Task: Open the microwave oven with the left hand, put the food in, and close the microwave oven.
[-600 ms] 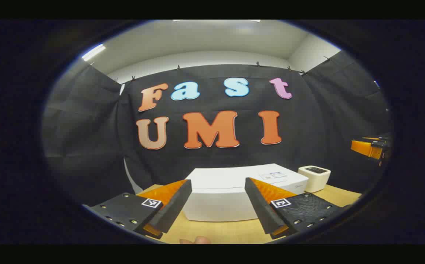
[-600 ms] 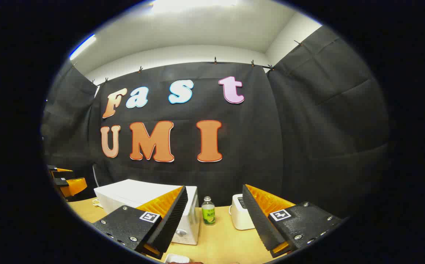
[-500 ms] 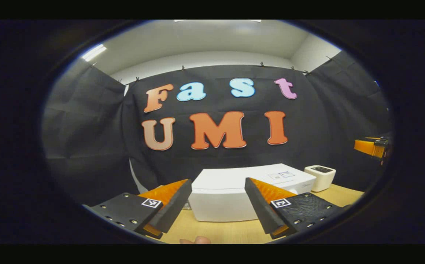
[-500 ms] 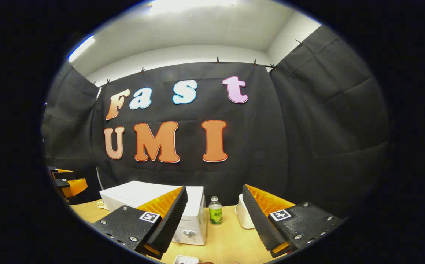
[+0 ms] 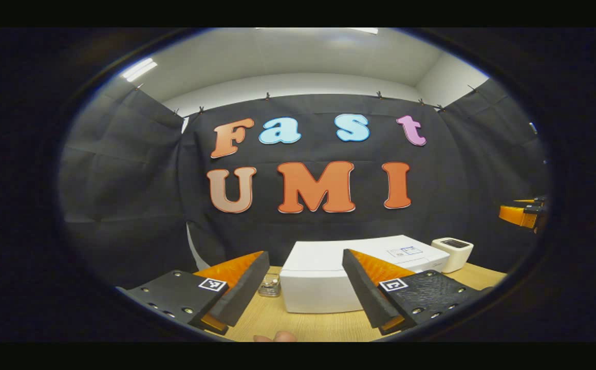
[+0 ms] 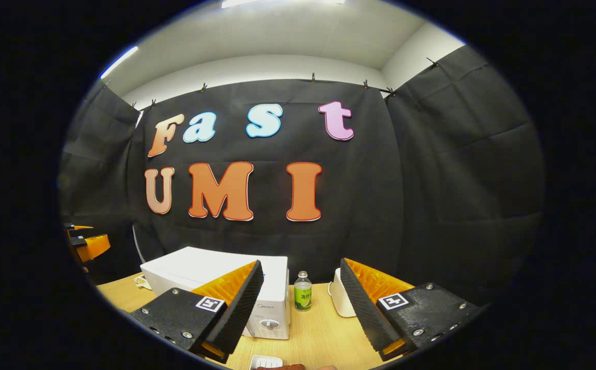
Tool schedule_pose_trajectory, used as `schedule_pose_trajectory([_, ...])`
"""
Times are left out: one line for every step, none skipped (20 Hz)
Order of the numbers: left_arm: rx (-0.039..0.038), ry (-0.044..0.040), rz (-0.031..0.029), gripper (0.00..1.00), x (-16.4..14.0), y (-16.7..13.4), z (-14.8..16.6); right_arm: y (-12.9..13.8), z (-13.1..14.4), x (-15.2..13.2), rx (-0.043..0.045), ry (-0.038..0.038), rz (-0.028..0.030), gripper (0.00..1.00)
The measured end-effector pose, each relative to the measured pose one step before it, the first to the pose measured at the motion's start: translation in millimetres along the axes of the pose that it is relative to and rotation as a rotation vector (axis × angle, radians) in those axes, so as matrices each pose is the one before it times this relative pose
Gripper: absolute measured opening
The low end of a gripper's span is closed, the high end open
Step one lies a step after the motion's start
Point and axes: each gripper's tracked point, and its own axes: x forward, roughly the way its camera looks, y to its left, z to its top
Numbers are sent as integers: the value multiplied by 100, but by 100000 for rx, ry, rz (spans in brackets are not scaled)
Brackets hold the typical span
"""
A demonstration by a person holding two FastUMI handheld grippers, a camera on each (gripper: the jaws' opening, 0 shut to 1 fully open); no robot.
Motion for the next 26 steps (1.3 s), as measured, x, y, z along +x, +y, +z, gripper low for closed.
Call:
schedule_pose_trajectory([905, -127, -341, 91, 36, -211, 301, -328, 164, 24, 727, 24, -573, 93])
schedule_pose_trajectory([614, 19, -361, 91, 126, -232, 108, -308, 156, -41, 565, -140, -421, 93])
schedule_pose_trajectory([132, -209, -636, 91, 30, -320, 259, -229, 170, -87, 242, -116, -364, 93])
schedule_pose_trajectory([-498, -89, -822, 97, -7, -412, 111, -258, 188, -51, 156, -150, -312, 93])
schedule_pose_trajectory([-692, -72, -1009, 97, 28, -431, 110, -214, 220, -39, 168, -229, -149, 93])
schedule_pose_trajectory([-595, 54, -867, 93, -20, -319, -30, -207, 194, -49, -338, -381, -252, 93])
schedule_pose_trajectory([-853, 312, -620, 89, 2, -257, -95, -329, 13, -108, -585, -377, -653, 93])
schedule_pose_trajectory([-1329, 184, -510, 85, 27, -357, -185, -395, 36, -69, -520, -232, -614, 93])
schedule_pose_trajectory([-1541, 225, 171, 92, 67, -241, -120, -211, -95, -112, -85, -22, -406, 93])
schedule_pose_trajectory([-1256, -148, -464, 92, -73, -439, -86, -96, -176, -69, 109, 338, -73, 93])
schedule_pose_trajectory([-1201, -207, -1109, 92, 18, -756, -176, -153, -240, -3, 89, 424, 13, 93])
schedule_pose_trajectory([-625, 77, -1261, 92, 87, -826, -316, -186, -143, -74, 5, 471, -158, 93])
schedule_pose_trajectory([-68, 300, -1226, 92, 159, -883, -449, -195, -336, -6, -51, 428, -193, 98])
schedule_pose_trajectory([35, 269, -1092, 92, 216, -846, -497, -85, -120, 0, -77, 230, -28, 93])
schedule_pose_trajectory([-181, -78, -1408, 92, 216, -1010, -497, -197, -11, -81, -188, 157, -165, 93])
schedule_pose_trajectory([-442, 8, -2034, 92, 311, -1232, -556, -147, -66, -35, -209, 89, -169, 93])
schedule_pose_trajectory([-577, 333, -2161, 92, 288, -1282, -802, -154, -9, -102, -114, 9, -79, 93])
schedule_pose_trajectory([-635, 636, -1793, 92, 409, -1041, -1006, -216, 88, 9, -52, 42, -151, 93])
schedule_pose_trajectory([-399, 1028, -1247, 92, 479, -923, -1007, -173, -54, -87, -78, 73, -208, 93])
schedule_pose_trajectory([-95, 877, -1000, 92, 444, -953, -1052, -228, -32, -17, -125, 130, -312, 93])
schedule_pose_trajectory([205, 893, -1112, 92, 532, -866, -1080, -360, -52, -163, -183, 127, -301, 98])
schedule_pose_trajectory([449, 629, -1124, 92, 689, -1041, -1092, -325, -43, -70, -214, 202, -250, 98])
schedule_pose_trajectory([570, -138, -1060, 92, 645, -899, -973, -341, -46, 91, -114, 347, -395, 93])
schedule_pose_trajectory([494, 219, -1458, 92, 774, -808, -1109, -321, -42, 3, 96, 363, -400, 93])
schedule_pose_trajectory([-63, 1290, -974, 92, 693, -661, -1286, -381, -130, -165, 253, 218, -339, 93])
schedule_pose_trajectory([-221, 1676, -628, 92, 720, -704, -1554, -310, -25, -25, 251, 288, -307, 93])
